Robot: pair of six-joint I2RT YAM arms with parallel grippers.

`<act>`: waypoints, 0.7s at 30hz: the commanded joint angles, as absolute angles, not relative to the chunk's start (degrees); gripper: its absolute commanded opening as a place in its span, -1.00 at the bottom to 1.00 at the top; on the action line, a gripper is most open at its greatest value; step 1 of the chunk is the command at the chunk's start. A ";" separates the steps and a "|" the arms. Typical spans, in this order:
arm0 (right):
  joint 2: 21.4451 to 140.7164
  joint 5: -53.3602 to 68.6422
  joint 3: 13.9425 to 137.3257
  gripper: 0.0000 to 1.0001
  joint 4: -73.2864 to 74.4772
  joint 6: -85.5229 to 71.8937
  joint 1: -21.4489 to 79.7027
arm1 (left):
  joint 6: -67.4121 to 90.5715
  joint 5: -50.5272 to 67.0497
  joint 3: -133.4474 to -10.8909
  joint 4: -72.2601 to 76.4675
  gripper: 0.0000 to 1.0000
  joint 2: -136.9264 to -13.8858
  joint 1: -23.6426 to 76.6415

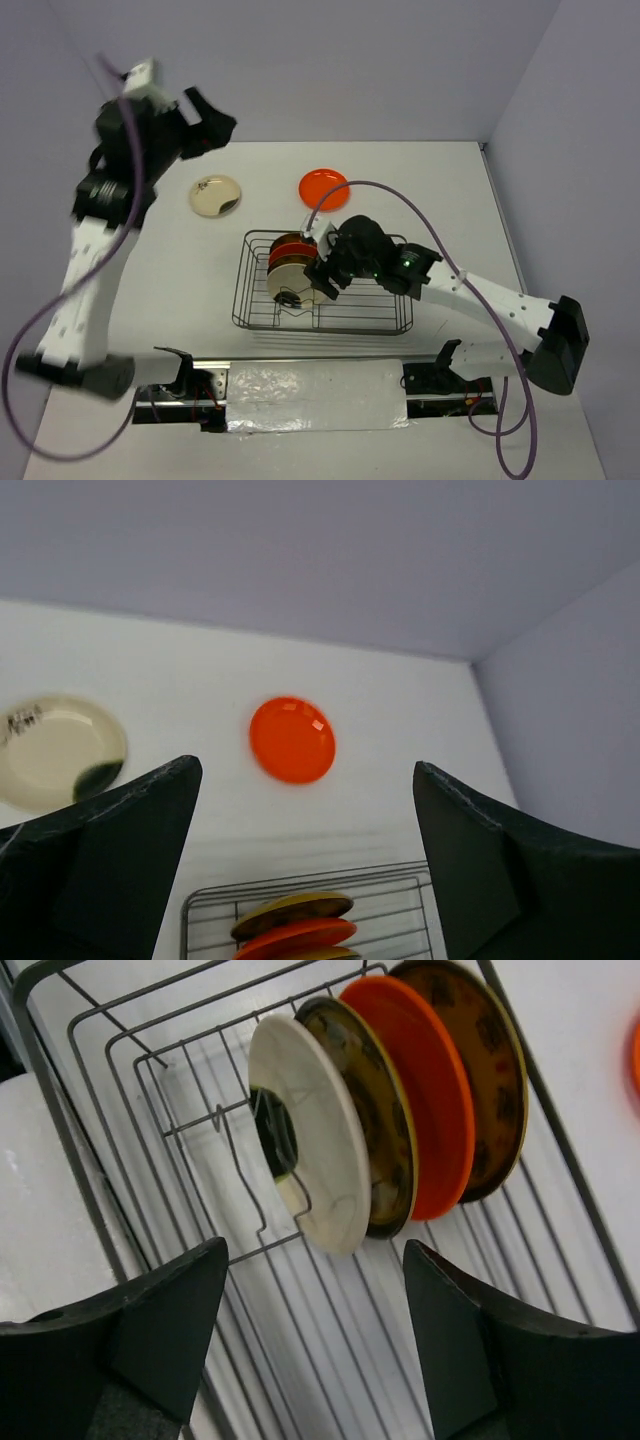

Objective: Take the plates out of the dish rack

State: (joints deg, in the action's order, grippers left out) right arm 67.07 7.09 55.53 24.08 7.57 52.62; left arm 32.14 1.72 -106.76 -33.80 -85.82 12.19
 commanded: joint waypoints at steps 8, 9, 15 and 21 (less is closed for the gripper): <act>80.06 6.42 67.32 0.24 23.20 19.51 53.88 | 21.54 -0.88 -66.11 -36.47 0.99 -50.11 12.13; 80.76 6.33 67.93 0.18 23.03 19.69 53.88 | 20.66 -1.84 -63.31 -36.56 0.99 -49.49 12.13; 83.50 7.12 68.82 0.10 22.41 20.30 53.96 | 19.60 -2.20 -54.24 -33.23 0.99 -45.36 12.04; 79.02 7.03 66.19 0.11 20.13 19.60 53.88 | 19.86 -1.23 -51.15 -31.99 0.99 -44.47 12.04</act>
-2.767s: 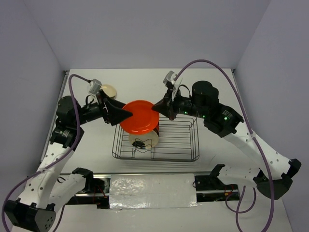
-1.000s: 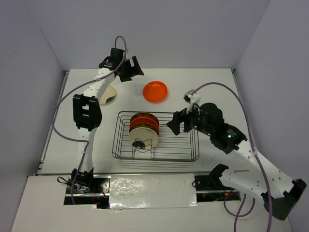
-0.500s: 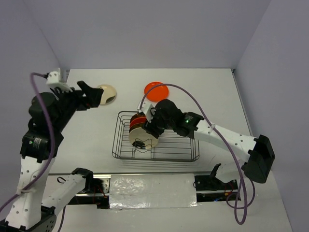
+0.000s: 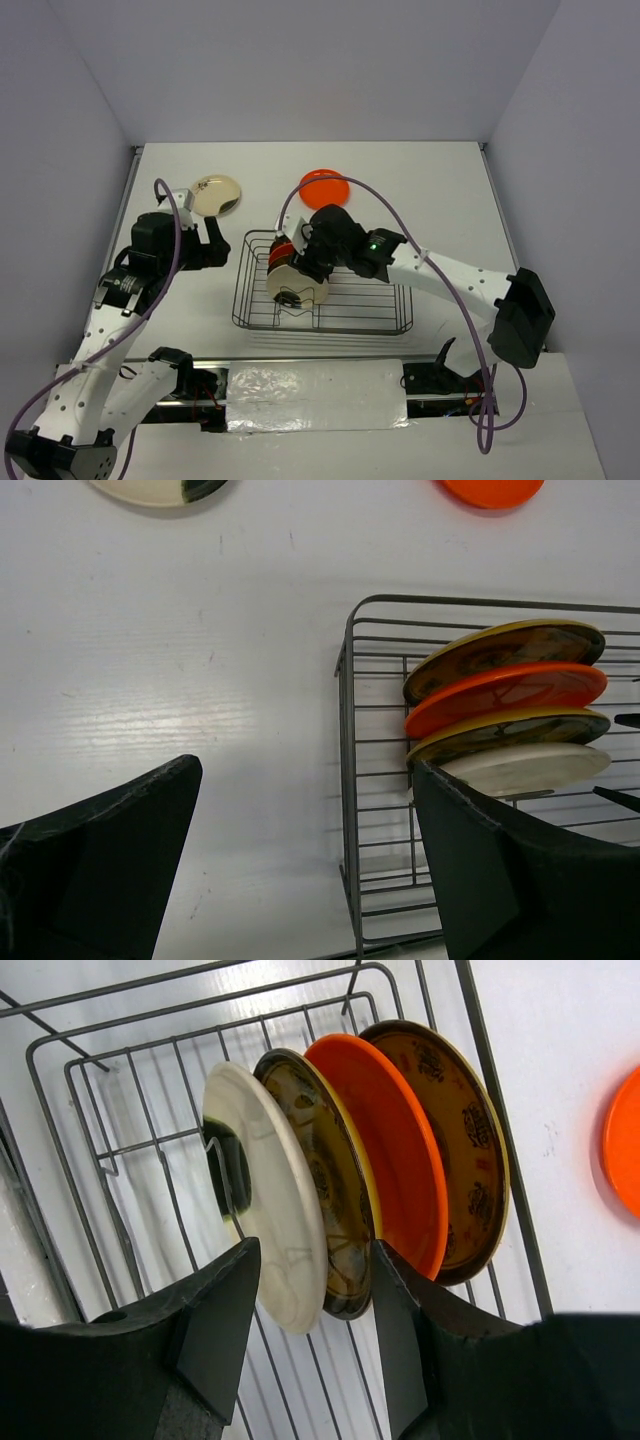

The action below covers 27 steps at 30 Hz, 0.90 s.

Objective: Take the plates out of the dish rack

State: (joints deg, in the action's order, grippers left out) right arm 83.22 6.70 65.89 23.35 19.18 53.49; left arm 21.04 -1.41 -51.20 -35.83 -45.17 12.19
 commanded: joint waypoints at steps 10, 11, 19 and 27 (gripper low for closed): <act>72.68 21.17 62.40 0.16 20.91 23.37 52.12 | 22.67 -9.40 -50.89 -33.66 0.99 -41.57 12.13; 73.12 21.79 63.01 0.15 22.40 23.55 51.77 | 22.68 -9.75 -50.80 -33.66 0.99 -41.40 12.13; 77.42 25.31 63.37 0.22 23.20 25.84 49.66 | 21.97 -8.61 -51.06 -33.75 0.99 -42.45 12.13; 82.70 22.68 63.55 0.19 21.01 25.93 49.40 | 21.45 -6.94 -50.89 -33.31 0.99 -42.36 12.13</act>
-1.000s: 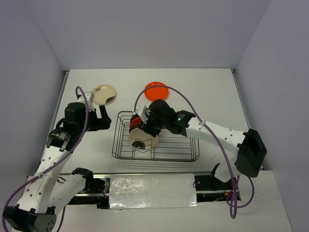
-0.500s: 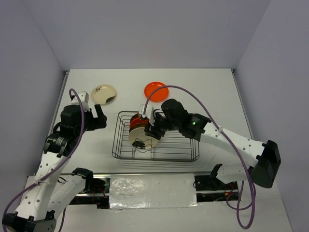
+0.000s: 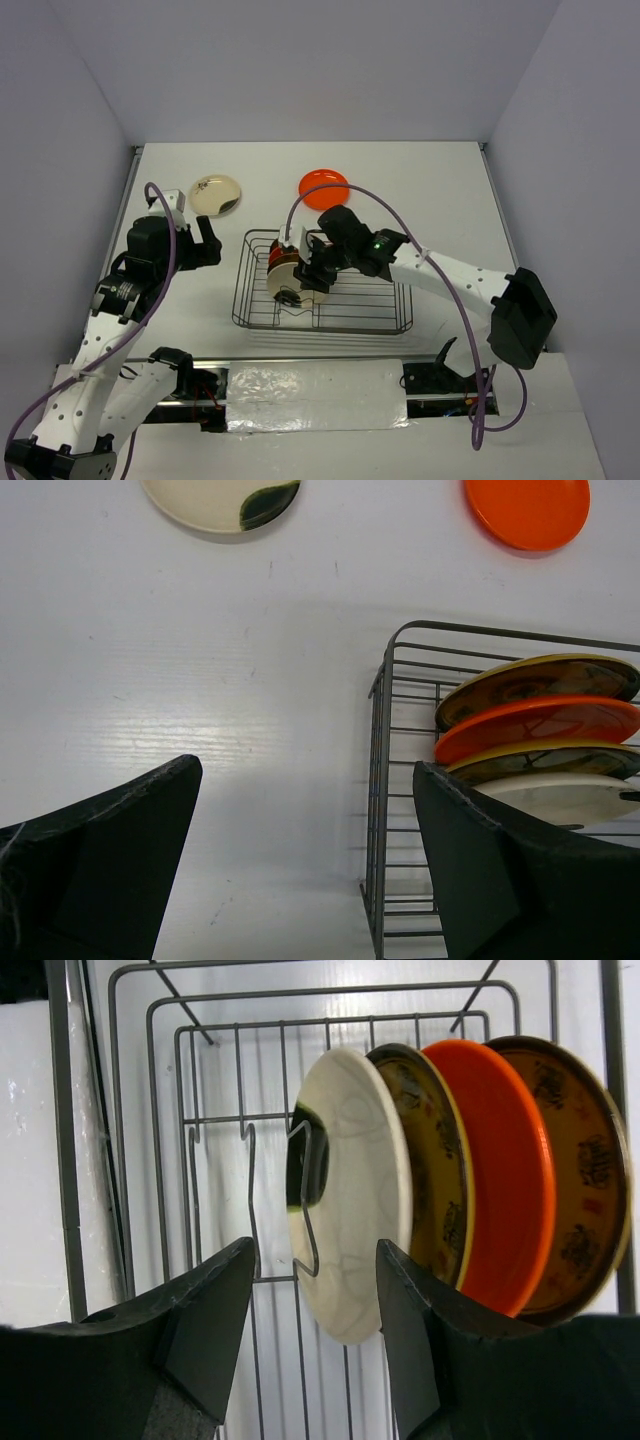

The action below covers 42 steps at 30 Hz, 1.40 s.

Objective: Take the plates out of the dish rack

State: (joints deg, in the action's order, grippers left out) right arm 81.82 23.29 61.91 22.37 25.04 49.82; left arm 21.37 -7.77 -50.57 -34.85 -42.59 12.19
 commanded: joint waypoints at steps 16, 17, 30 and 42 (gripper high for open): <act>82.62 24.69 61.96 -0.01 17.23 25.40 49.48 | 21.27 -5.54 -50.63 -32.96 0.99 -42.80 12.13; 81.75 24.78 62.14 0.05 17.40 25.23 49.57 | 21.18 -5.45 -50.63 -32.96 0.99 -42.80 12.13; 78.04 20.39 62.67 0.11 20.30 25.22 49.31 | 21.18 -5.54 -50.63 -32.96 0.99 -42.80 12.13; 83.15 19.16 62.49 0.04 16.44 25.75 49.31 | 21.01 -4.92 -50.54 -32.87 0.99 -43.24 12.13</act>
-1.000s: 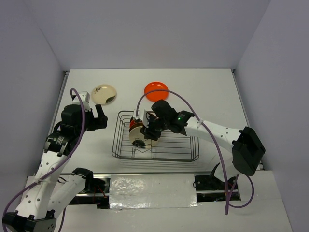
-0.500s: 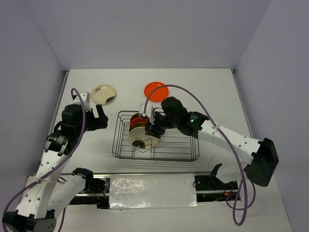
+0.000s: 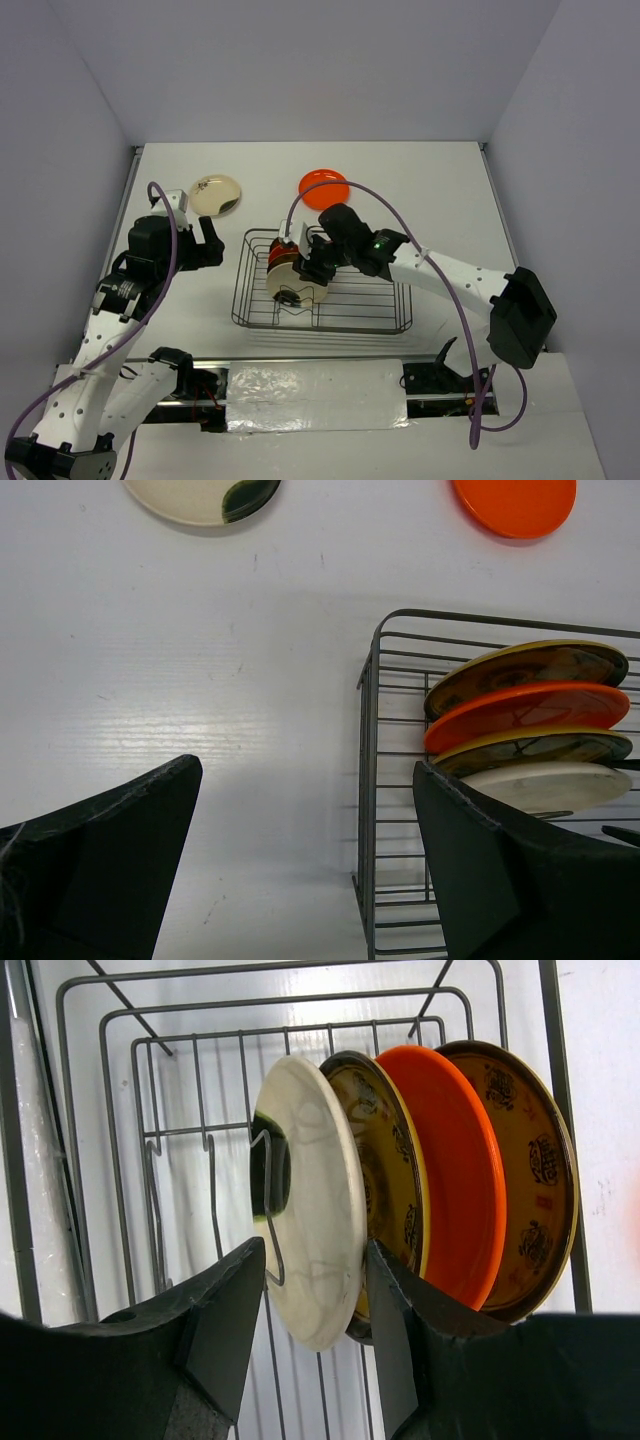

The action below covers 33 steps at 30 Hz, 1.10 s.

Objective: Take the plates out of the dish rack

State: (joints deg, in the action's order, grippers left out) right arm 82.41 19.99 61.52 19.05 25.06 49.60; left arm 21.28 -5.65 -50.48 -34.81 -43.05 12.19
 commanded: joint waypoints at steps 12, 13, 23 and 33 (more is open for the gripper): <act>81.64 20.39 61.34 0.01 14.94 25.66 48.69 | 20.92 -4.57 -50.54 -32.78 0.99 -43.33 12.13; 82.35 20.30 61.61 -0.01 15.46 25.75 48.69 | 21.09 -4.57 -50.54 -32.78 0.99 -43.33 12.13; 86.57 20.83 61.26 -0.21 13.71 25.40 48.78 | 20.92 -4.31 -50.45 -32.70 0.99 -43.42 12.13; 83.41 21.80 62.23 -0.66 15.38 25.84 48.69 | 21.01 -4.22 -50.45 -32.61 0.99 -43.77 12.13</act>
State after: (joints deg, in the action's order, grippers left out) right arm 86.35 20.23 61.39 16.08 25.69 48.88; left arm 21.23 -4.97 -50.46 -34.74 -43.42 12.19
